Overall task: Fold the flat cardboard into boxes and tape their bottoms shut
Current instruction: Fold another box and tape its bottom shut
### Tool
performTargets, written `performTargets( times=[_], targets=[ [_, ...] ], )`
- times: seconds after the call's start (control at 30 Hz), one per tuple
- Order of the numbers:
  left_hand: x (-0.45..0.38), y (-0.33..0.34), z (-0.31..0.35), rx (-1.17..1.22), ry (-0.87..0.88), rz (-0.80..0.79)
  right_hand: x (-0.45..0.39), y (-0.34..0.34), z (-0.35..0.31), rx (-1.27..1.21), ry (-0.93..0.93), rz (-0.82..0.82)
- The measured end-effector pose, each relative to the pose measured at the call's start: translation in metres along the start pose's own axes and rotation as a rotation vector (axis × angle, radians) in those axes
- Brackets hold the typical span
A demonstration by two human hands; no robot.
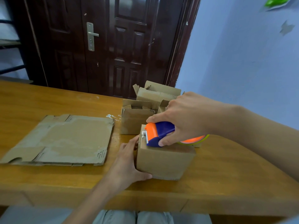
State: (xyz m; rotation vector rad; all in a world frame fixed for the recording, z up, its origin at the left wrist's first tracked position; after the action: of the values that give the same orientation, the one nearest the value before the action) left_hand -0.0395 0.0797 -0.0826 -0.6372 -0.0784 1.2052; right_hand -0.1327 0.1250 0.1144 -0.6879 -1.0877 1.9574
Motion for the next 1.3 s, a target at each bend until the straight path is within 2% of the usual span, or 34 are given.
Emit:
performTargets(
  times=[0.07, 0.13, 0.23, 0.33, 0.6, 0.8, 1.0, 1.17, 1.3],
  targets=[
    [0.002, -0.002, 0.003, 0.048, 0.026, -0.013, 0.0, -0.002, -0.002, 0.003, -0.016, 0.001],
    [0.002, -0.008, 0.016, 0.202, 0.074, -0.021, 0.0, -0.002, -0.003, 0.011, -0.014, 0.008],
    [-0.005, -0.019, 0.044, 0.321, 0.192, 0.061, -0.002, -0.001, -0.001, 0.004, 0.008, 0.003],
    [-0.009, -0.014, 0.058, 0.315, 0.24, 0.104, -0.002, 0.004, 0.004, -0.009, 0.036, -0.016],
    [-0.017, -0.008, 0.048, 0.35, 0.245, 0.2, -0.004, 0.011, 0.015, -0.042, 0.065, -0.074],
    [-0.011, -0.017, 0.05, 0.438, 0.297, 0.349, 0.0, 0.017, 0.023, -0.058, 0.093, -0.126],
    [-0.015, -0.015, 0.049, 0.426, 0.373, 0.377, -0.001, 0.018, 0.02, -0.034, 0.078, -0.131],
    [-0.017, -0.012, 0.038, 0.39, 0.33, 0.369, -0.005, 0.018, 0.021, -0.019, 0.066, -0.15],
    [-0.017, -0.013, 0.045, 0.395, 0.383, 0.362, -0.005, 0.019, 0.024, -0.032, 0.063, -0.185]
  ],
)
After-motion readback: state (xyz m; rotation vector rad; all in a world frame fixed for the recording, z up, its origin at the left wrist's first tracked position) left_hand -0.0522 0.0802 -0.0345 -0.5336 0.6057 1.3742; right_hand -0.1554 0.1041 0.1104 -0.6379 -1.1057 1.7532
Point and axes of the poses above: each hand's wrist, its own x-axis away from the middle knuckle, its own y-axis out of the palm, z = x × y, the point moved 9 cm from there along -x, towards the middle knuckle, and after that the axes turned 12 degrees about z, right-handed, at the moved point
